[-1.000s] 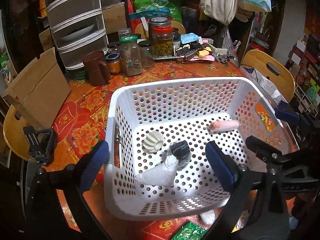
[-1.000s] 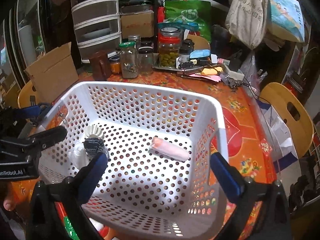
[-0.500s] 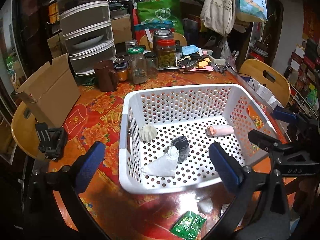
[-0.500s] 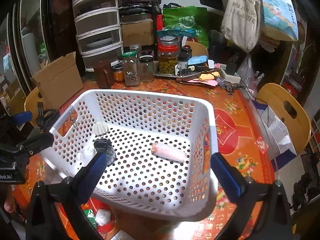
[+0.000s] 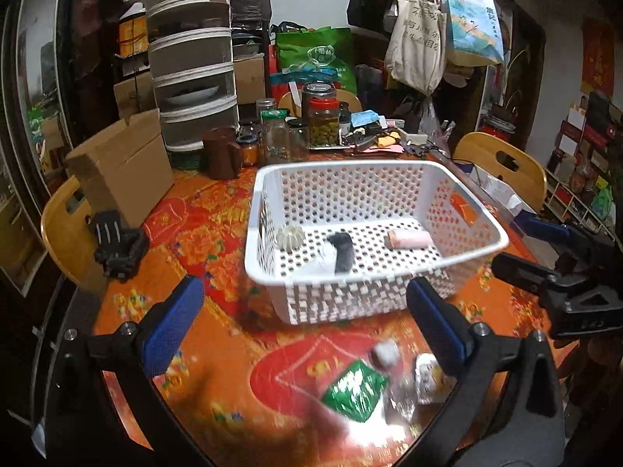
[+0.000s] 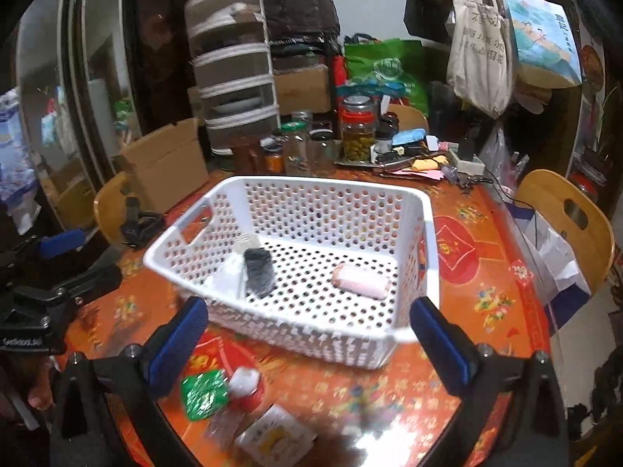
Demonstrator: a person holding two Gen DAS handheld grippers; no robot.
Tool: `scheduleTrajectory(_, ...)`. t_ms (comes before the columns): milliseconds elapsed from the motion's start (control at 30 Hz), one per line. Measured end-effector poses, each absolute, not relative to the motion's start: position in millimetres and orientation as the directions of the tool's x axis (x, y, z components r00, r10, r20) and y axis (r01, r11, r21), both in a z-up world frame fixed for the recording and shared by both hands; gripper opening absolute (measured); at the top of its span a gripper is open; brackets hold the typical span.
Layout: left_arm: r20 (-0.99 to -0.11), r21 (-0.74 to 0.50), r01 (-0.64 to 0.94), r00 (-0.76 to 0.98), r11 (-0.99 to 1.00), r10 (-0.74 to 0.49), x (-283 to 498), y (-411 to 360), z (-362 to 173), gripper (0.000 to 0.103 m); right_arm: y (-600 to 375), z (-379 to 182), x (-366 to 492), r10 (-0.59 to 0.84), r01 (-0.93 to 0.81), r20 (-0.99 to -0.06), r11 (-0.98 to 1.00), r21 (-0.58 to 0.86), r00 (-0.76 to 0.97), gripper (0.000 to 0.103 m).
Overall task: Organize soft objects
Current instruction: 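Move both grippers back to the green packet and snack packet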
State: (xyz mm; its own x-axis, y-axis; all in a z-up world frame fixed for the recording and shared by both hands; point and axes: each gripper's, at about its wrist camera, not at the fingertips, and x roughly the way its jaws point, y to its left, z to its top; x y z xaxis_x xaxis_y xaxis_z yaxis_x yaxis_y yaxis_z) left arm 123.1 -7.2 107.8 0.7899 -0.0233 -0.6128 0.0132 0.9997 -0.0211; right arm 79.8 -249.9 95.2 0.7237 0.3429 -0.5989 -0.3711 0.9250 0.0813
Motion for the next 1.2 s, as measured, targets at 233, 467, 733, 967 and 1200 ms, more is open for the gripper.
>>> scheduleTrajectory(233,-0.65,-0.063,0.021,0.757,0.998,-0.058,81.1,-8.7,44.2,0.103,-259.9,55.0,33.0,0.356,-0.372,-0.619,0.922,0.109,0.7,0.103)
scheduleTrajectory(467,-0.743,-0.056,0.056,0.665,0.997,-0.079,96.5,-20.7,-23.5,0.102,-247.2,-13.7,25.1,0.292,-0.344,-0.716,0.936,0.078,0.634,0.103)
scheduleTrajectory(733,-0.775,-0.059,0.071,0.625,0.996,-0.09,101.1,-26.7,-54.0,0.099,-228.0,-46.4,22.3,0.234,-0.377,-0.764,0.926,-0.014,0.601,0.098)
scheduleTrajectory(967,-0.784,-0.053,0.075,0.614,0.996,-0.088,109.8,-29.6,-60.8,0.099,-215.4,-60.7,29.4,0.212,-0.391,-0.784,0.92,-0.042,0.583,0.09)
scheduleTrajectory(1200,-0.788,-0.06,0.085,0.607,0.995,-0.1,111.5,-30.9,-63.0,0.099,-210.0,-58.6,24.9,0.231,-0.412,-0.763,0.91,-0.051,0.603,0.058)
